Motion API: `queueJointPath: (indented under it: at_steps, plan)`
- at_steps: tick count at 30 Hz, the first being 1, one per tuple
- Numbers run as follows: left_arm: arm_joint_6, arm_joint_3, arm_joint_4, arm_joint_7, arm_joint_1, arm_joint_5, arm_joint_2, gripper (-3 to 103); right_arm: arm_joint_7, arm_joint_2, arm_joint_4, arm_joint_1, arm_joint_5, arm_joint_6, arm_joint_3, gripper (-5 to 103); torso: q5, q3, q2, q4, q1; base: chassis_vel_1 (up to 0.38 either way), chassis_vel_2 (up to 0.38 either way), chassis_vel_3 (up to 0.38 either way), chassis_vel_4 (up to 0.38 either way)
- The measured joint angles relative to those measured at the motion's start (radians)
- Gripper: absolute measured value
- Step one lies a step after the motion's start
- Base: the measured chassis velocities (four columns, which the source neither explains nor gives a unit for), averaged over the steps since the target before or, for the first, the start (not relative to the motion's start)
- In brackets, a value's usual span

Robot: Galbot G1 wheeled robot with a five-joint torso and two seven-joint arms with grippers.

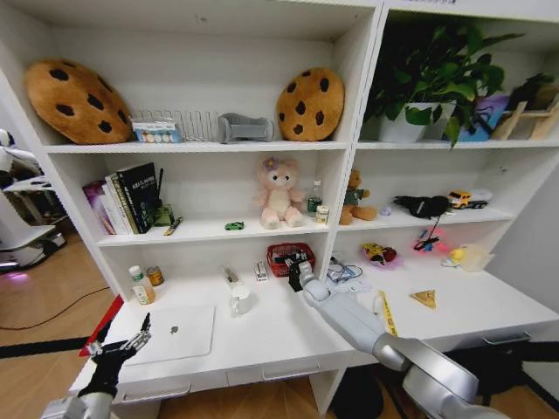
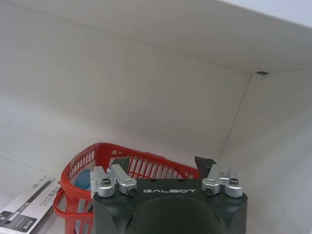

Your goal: Organize the objects on the table.

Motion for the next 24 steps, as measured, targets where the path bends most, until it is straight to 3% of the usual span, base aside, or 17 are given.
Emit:
queueJointPath:
  at_steps: [1,4,8,12,19,24]
  plan:
    - [0.000,0.000,0.000,0.000,0.000,0.000,0.000,100,0.000,0.000,0.000,0.000,0.000,0.000,0.000,76,0.0000,0.000,0.000,0.0000,0.000,0.000,0.000,0.000,0.000]
    - [0.000,0.002,-0.003,0.000,0.001,0.001,-0.001,100,0.016,-0.046,0.085,-0.023,0.003,-0.018,0.017,91,0.0000,0.000,0.000,0.0001,0.000,0.000,0.000,0.000,0.000]
    - [0.000,0.001,-0.004,-0.001,0.003,0.003,-0.004,100,0.033,-0.087,0.185,-0.055,0.017,-0.045,0.033,99,-0.0003,0.000,0.000,0.0001,0.000,0.000,0.000,0.000,0.000]
    - [0.000,0.002,-0.009,-0.001,0.004,0.008,-0.010,100,0.056,-0.128,0.345,-0.130,0.023,-0.080,0.058,100,-0.0001,0.000,0.000,0.0002,0.000,0.000,0.000,0.000,0.000]
    - [0.004,-0.005,-0.018,-0.002,0.009,0.009,-0.008,100,0.079,-0.159,0.464,-0.221,-0.016,-0.094,0.090,100,-0.0001,0.000,0.000,0.0004,0.000,0.000,0.000,0.000,0.000]
    - [0.006,-0.008,-0.020,-0.002,0.014,0.012,-0.014,100,0.070,-0.209,0.574,-0.333,-0.072,-0.024,0.158,100,0.0000,0.000,0.000,0.0001,0.000,0.000,0.000,0.000,0.000]
